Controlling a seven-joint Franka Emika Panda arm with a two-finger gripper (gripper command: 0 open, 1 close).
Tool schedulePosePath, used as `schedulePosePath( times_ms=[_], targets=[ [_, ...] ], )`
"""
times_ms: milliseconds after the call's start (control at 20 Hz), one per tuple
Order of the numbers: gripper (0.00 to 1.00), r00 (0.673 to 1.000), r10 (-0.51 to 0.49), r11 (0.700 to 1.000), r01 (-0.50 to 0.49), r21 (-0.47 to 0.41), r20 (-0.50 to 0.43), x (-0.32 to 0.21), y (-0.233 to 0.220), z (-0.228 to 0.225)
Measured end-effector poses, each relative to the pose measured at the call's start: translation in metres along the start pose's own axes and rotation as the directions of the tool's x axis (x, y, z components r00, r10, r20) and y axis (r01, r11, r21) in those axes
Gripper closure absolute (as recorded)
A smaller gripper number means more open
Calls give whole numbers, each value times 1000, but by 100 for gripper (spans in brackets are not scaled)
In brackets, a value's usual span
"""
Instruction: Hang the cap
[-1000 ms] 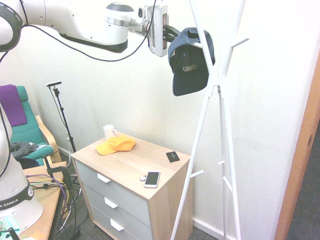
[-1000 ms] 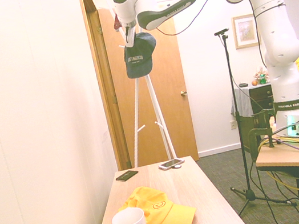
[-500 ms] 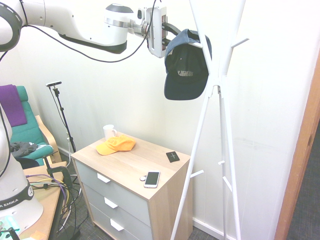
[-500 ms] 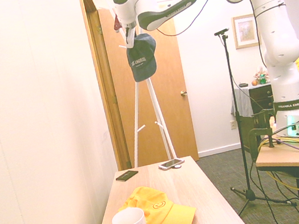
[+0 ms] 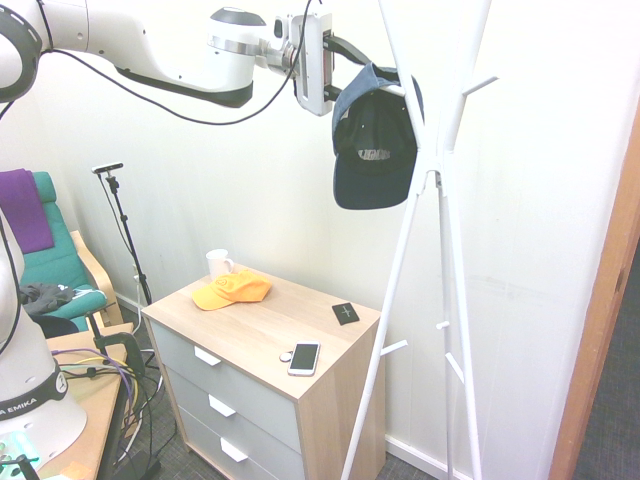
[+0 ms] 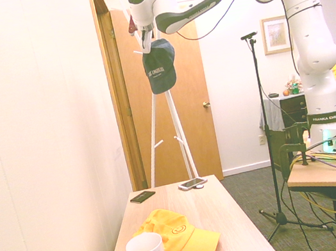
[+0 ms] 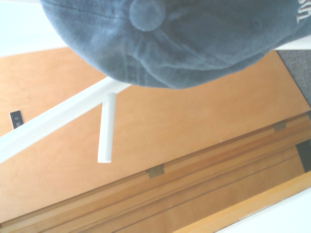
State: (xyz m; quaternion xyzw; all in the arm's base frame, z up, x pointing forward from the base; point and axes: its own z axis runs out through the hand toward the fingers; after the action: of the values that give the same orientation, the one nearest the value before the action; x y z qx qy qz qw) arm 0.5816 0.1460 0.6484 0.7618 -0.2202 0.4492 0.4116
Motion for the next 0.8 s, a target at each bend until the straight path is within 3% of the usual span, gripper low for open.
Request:
schedulePosePath(
  times_ms=[400, 600, 800],
  targets=[
    [0, 1000, 10, 1000, -10, 12, 13, -3, -4, -3],
    [0, 982, 50, 990, -73, 123, 181, -9, -12, -20],
    [0, 929, 66, 953, -168, 254, 364, -1, -15, -64]
  ],
)
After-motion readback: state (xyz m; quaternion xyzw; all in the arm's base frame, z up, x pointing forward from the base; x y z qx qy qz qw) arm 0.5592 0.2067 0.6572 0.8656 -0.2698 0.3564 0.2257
